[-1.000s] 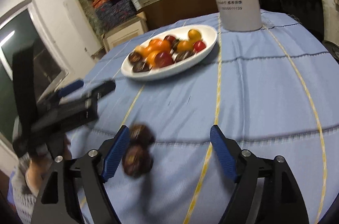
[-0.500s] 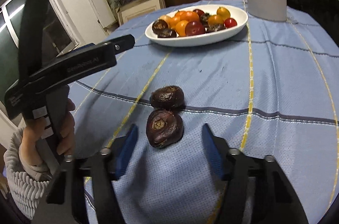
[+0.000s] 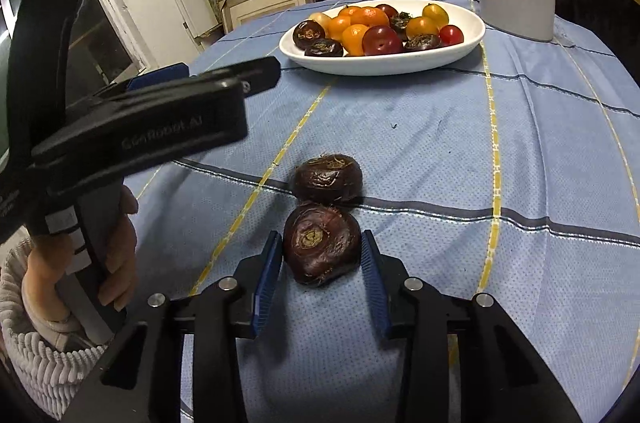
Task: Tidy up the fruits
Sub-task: 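Grasp a dark brown fruit with the left tool while the right tool grasps another, then lower both dark brown fruits onto the plate and open both tools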
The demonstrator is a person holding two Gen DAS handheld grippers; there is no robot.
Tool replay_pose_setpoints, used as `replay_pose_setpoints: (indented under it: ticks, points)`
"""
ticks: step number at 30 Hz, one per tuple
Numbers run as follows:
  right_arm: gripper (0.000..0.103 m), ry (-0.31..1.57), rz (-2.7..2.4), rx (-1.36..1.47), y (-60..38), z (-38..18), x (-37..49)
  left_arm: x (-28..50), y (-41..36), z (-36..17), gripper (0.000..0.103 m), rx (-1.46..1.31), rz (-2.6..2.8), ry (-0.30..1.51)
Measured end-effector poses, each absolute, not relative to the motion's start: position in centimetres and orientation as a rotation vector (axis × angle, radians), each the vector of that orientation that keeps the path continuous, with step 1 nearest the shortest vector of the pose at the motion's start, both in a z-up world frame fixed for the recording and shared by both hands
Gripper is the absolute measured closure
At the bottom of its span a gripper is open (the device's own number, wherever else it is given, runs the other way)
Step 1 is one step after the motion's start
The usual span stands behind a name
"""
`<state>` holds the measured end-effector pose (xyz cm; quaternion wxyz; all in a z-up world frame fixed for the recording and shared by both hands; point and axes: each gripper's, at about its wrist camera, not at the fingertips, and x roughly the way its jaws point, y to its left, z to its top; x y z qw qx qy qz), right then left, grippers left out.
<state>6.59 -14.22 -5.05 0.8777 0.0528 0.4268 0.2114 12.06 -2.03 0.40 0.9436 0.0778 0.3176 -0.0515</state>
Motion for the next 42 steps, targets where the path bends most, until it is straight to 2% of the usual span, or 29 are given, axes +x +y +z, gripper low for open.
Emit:
replay_pose_setpoints:
  ticks: [4,8,17,23,25,26,28,29,31,33,42]
  points:
    - [0.063,0.869,0.476,0.135,-14.8,-4.7,6.4,12.0,-2.7,0.0,0.005,0.185,-0.122,0.659]
    - [0.063,0.744,0.396,0.131,-17.7,-2.9,5.0,11.8,-3.6,-0.8,0.005,0.204,-0.174,0.693]
    - [0.063,0.725,0.302,0.289,-22.9,-3.2,5.0,10.3,-7.9,-3.4,0.005,0.331,-0.331,0.763]
    - [0.063,0.724,0.306,0.301,-22.9,-3.3,5.0,10.0,-7.8,-3.9,0.006,0.265,-0.374,0.788]
    - [0.063,0.726,0.307,0.305,-23.0,-3.5,5.1,10.1,-7.5,-3.9,0.018,0.229,-0.388,0.804]
    - [0.063,0.726,0.307,0.306,-23.1,-3.4,5.1,10.1,-7.4,-4.1,0.028,0.221,-0.394,0.815]
    - [0.063,0.727,0.306,0.310,-23.2,-3.4,5.1,10.3,-7.5,-4.6,0.035,0.210,-0.409,0.849]
    - [0.063,0.729,0.307,0.312,-23.2,-3.4,5.2,10.3,-7.6,-4.7,0.041,0.211,-0.416,0.858]
    - [0.063,0.732,0.308,0.311,-23.2,-3.5,5.2,10.4,-7.8,-4.8,0.045,0.214,-0.432,0.865]
    - [0.063,0.732,0.308,0.309,-23.1,-3.5,5.2,10.3,-8.0,-5.0,0.061,0.207,-0.460,0.875]
    - [0.063,0.730,0.304,0.331,-23.2,-3.6,5.3,10.5,-6.2,-2.7,0.061,0.149,-0.403,0.789]
